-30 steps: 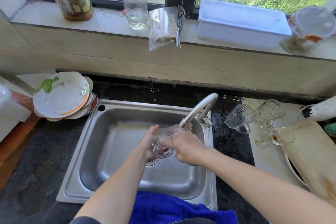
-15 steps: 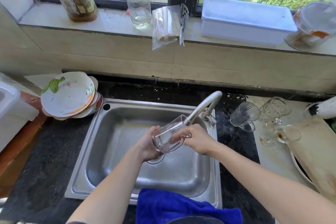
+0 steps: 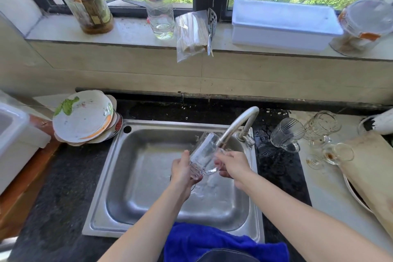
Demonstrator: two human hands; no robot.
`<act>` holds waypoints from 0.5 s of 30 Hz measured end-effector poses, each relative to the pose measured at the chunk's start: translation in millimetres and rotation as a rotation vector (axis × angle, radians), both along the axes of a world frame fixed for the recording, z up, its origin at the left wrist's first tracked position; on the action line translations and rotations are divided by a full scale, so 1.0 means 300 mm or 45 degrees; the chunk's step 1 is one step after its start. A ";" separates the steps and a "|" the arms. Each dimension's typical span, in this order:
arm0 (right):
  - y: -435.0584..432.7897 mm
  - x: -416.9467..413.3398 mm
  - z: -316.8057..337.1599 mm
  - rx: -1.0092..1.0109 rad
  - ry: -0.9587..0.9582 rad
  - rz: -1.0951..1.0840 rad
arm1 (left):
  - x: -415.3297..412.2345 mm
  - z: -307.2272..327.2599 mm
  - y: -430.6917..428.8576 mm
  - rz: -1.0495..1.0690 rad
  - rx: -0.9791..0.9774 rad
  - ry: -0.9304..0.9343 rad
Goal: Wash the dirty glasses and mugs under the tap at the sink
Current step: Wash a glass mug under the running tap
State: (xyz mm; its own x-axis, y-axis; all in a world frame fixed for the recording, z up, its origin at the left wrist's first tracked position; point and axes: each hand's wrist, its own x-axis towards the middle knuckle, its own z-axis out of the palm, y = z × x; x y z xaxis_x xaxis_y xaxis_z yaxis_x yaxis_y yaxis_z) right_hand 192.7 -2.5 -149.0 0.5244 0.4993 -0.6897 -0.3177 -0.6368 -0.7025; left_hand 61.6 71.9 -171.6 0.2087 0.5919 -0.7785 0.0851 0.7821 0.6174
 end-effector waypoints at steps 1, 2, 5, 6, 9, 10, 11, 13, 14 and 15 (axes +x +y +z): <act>0.000 0.001 0.008 0.005 0.044 -0.030 | -0.011 0.007 -0.002 -0.059 0.023 0.000; 0.002 0.010 0.016 0.014 0.042 -0.043 | -0.024 0.016 0.000 -0.145 0.030 0.000; 0.012 0.069 0.065 0.051 -0.040 0.014 | -0.045 0.053 0.030 -0.449 0.088 -0.027; 0.016 0.090 0.086 0.055 -0.087 0.079 | -0.040 0.062 0.047 -0.514 0.173 -0.026; 0.028 0.132 0.133 0.072 -0.259 0.352 | 0.012 0.110 0.098 -0.702 0.615 0.048; 0.032 0.137 0.142 0.070 -0.295 0.431 | 0.033 0.127 0.111 -0.813 0.777 0.102; 0.035 0.144 0.146 0.071 -0.308 0.490 | 0.051 0.140 0.120 -0.936 0.909 0.176; 0.035 0.155 0.148 0.098 -0.289 0.536 | 0.062 0.162 0.128 -1.125 1.037 0.298; 0.034 0.160 0.144 0.121 -0.284 0.535 | 0.060 0.168 0.130 -1.175 1.050 0.310; 0.033 0.165 0.137 0.139 -0.294 0.525 | 0.058 0.174 0.128 -1.200 1.051 0.288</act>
State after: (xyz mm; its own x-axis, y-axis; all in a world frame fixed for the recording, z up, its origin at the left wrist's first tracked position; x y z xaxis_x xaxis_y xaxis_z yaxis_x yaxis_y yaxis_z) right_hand 242.4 7.4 -107.9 0.4004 0.7610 -0.5105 0.1178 -0.5952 -0.7949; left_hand 79.1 110.3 -119.3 0.7223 0.6110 -0.3240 0.5627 -0.2469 0.7889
